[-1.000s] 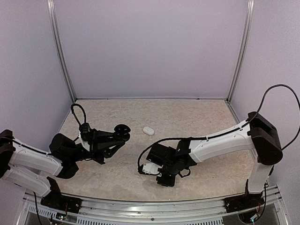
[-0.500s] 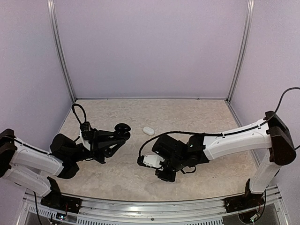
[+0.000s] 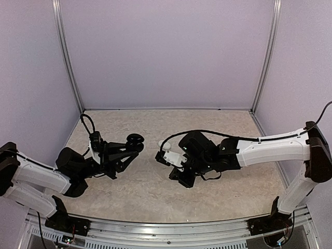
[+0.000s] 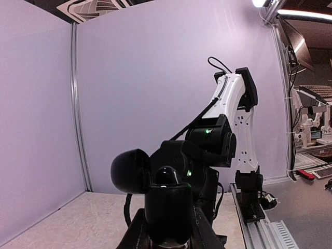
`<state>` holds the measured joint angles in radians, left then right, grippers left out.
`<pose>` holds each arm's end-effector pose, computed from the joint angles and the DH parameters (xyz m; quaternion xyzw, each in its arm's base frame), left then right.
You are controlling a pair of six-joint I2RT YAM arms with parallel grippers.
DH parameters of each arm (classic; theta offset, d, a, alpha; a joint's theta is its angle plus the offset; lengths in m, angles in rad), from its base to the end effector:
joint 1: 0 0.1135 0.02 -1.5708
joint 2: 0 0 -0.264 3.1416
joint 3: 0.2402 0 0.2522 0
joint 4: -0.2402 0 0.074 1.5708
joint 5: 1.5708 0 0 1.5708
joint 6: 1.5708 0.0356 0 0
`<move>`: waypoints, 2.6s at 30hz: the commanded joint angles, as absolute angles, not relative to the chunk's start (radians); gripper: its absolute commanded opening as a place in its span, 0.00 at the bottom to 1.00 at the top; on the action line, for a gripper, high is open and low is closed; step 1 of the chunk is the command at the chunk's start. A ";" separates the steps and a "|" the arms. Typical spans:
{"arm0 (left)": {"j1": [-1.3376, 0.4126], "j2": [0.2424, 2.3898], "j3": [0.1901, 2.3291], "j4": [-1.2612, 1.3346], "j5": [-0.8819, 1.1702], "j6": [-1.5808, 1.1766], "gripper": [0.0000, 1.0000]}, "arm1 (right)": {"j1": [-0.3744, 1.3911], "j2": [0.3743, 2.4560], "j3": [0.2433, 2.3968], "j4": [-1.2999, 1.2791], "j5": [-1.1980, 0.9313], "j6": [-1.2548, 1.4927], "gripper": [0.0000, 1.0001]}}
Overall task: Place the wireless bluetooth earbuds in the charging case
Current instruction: Move the left earbud to the center of the board, then pick up the left earbud from the center of the board.
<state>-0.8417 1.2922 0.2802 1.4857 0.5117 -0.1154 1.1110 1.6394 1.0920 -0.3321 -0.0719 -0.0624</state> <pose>0.1346 -0.1769 0.2393 0.3811 0.3949 -0.4973 0.6720 0.1523 0.3133 0.2162 -0.5307 0.7763 0.1988 0.2762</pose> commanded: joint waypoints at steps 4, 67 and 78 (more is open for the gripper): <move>-0.830 1.215 0.296 1.379 0.474 -0.096 0.07 | 1.135 1.762 1.184 -0.663 -0.082 0.033 0.02; -0.776 1.267 0.247 1.478 0.507 -0.150 0.06 | 1.273 2.118 1.503 -1.201 0.071 0.089 0.13; -0.776 1.276 0.257 1.482 0.506 -0.156 0.06 | 1.267 2.016 1.571 -1.136 0.095 0.082 0.02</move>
<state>-0.7845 1.2709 0.2512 1.4506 0.4969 -0.1497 1.2629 2.0964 1.5269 -1.1976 0.0811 0.0910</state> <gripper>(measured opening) 0.215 0.044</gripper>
